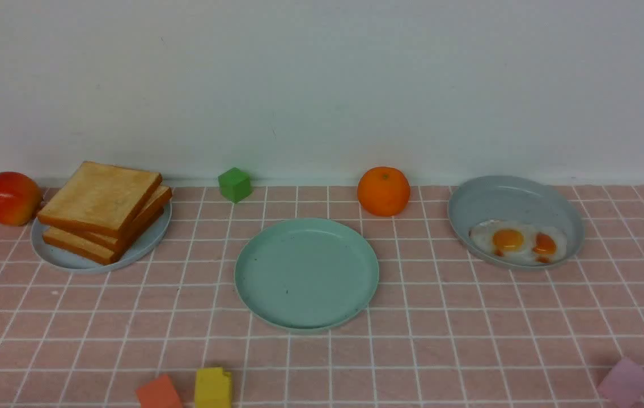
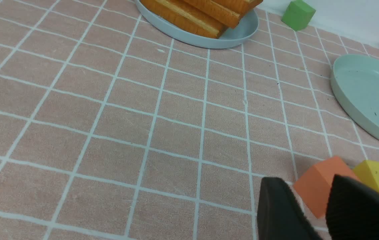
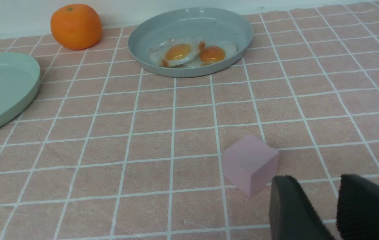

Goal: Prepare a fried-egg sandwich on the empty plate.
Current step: Use the left arm to grab a slice of bread

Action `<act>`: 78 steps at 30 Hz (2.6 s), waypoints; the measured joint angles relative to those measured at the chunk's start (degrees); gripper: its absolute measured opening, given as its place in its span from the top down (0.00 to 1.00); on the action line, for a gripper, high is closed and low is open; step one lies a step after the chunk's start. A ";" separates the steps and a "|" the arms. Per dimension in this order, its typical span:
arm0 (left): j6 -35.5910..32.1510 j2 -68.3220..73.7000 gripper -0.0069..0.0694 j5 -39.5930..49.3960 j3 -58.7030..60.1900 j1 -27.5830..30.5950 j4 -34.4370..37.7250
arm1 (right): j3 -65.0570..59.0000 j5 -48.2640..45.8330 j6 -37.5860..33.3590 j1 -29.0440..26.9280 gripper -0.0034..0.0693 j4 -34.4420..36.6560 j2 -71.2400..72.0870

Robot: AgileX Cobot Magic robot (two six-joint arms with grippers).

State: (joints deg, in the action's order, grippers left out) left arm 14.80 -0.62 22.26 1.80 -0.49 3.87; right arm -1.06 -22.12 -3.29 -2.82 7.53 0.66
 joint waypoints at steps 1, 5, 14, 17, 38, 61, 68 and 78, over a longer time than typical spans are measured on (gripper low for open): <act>0.00 0.00 0.60 0.00 0.00 0.00 0.00 | 0.00 0.00 0.00 0.00 0.62 0.00 0.00; 0.00 0.00 0.60 0.00 0.00 0.00 0.00 | 0.00 0.00 0.00 0.00 0.62 0.00 0.00; 0.00 0.00 0.60 0.00 0.00 0.00 0.00 | 0.00 0.00 0.00 0.00 0.62 0.00 0.00; 0.00 0.00 0.60 0.00 0.00 0.00 0.00 | 0.00 0.00 0.00 0.00 0.62 0.00 0.00; 15.65 0.00 0.60 -27.81 0.00 0.00 25.15 | 0.00 0.00 0.00 0.00 0.62 0.00 0.00; -10.03 39.53 0.93 23.25 -39.65 -11.16 3.55 | -0.46 8.18 8.48 0.00 0.62 14.80 0.00; -9.51 50.84 0.93 23.59 -44.92 -11.67 4.62 | 0.01 16.29 12.57 0.06 0.62 25.72 0.00; -9.51 67.57 0.93 28.98 -57.91 -11.79 4.14 | 37.76 -27.32 -3.64 3.54 0.75 13.70 -16.66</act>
State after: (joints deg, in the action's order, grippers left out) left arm 5.30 66.95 51.24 -56.11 -12.28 8.01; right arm 36.70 -49.44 -6.93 0.72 21.24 -16.00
